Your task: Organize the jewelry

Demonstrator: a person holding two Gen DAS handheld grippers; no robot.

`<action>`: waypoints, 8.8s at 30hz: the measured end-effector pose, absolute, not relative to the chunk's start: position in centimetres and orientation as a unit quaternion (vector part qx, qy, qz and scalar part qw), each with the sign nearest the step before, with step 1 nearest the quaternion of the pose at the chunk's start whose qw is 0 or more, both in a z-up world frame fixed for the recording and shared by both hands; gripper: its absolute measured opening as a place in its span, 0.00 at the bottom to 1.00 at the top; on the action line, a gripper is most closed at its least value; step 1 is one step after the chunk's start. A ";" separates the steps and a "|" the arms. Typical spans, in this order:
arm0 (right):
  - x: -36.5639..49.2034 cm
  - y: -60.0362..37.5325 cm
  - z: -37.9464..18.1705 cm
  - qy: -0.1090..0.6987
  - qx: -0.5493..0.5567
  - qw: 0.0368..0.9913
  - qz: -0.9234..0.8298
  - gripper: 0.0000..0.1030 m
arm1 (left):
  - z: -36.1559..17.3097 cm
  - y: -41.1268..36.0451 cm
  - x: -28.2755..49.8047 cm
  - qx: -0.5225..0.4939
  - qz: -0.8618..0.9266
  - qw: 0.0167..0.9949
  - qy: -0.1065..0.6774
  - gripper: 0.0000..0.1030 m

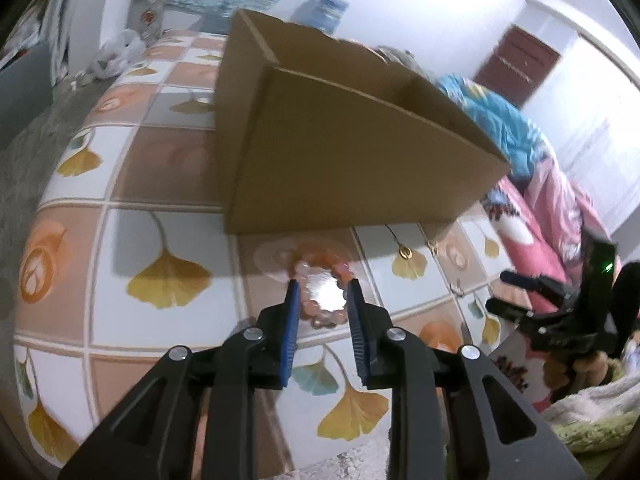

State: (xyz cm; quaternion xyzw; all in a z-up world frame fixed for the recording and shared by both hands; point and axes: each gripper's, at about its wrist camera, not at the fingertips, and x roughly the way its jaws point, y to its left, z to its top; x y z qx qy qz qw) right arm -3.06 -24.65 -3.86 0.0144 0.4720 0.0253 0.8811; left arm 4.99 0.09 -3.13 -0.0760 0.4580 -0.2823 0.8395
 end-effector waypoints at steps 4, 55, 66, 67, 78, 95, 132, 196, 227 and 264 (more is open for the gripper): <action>-3.1 -23.8 -3.3 0.460 0.007 0.887 0.041 0.56 | -3.3 -2.6 4.4 -0.021 -0.284 0.843 0.457 0.38; 1.4 -25.7 -1.4 0.448 0.164 0.858 0.190 0.00 | -4.2 -10.4 2.6 0.105 -0.319 0.840 0.426 0.56; 1.2 -26.3 -1.5 0.425 0.220 0.854 0.203 0.00 | -3.7 -11.3 3.9 0.098 -0.317 0.847 0.415 0.53; 1.2 -26.2 -1.7 0.426 0.219 0.854 0.203 0.00 | -3.6 -11.5 4.0 0.099 -0.318 0.847 0.414 0.50; -0.1 -27.9 -2.4 0.427 0.243 0.848 0.200 0.00 | -4.9 -14.4 6.4 0.137 -0.313 0.835 0.431 0.20; -0.9 -28.9 -2.2 0.411 0.250 0.855 0.196 0.00 | -4.0 -15.9 5.9 0.182 -0.321 0.832 0.414 0.10; 12.3 -27.5 4.7 0.418 0.178 0.866 0.211 0.13 | 3.5 -11.7 18.4 0.001 -0.298 0.835 0.463 0.19; -4.1 -27.3 -3.5 0.449 0.174 0.874 0.064 0.46 | -1.4 -12.1 5.8 0.066 -0.287 0.853 0.431 0.55; -3.2 -27.0 -4.6 0.451 0.149 0.877 0.066 0.40 | -4.6 -15.1 7.2 0.137 -0.275 0.846 0.435 0.04; 1.3 -20.9 -4.1 0.431 -0.030 0.896 0.103 0.19 | -4.8 -10.5 4.6 0.059 -0.324 0.832 0.446 0.04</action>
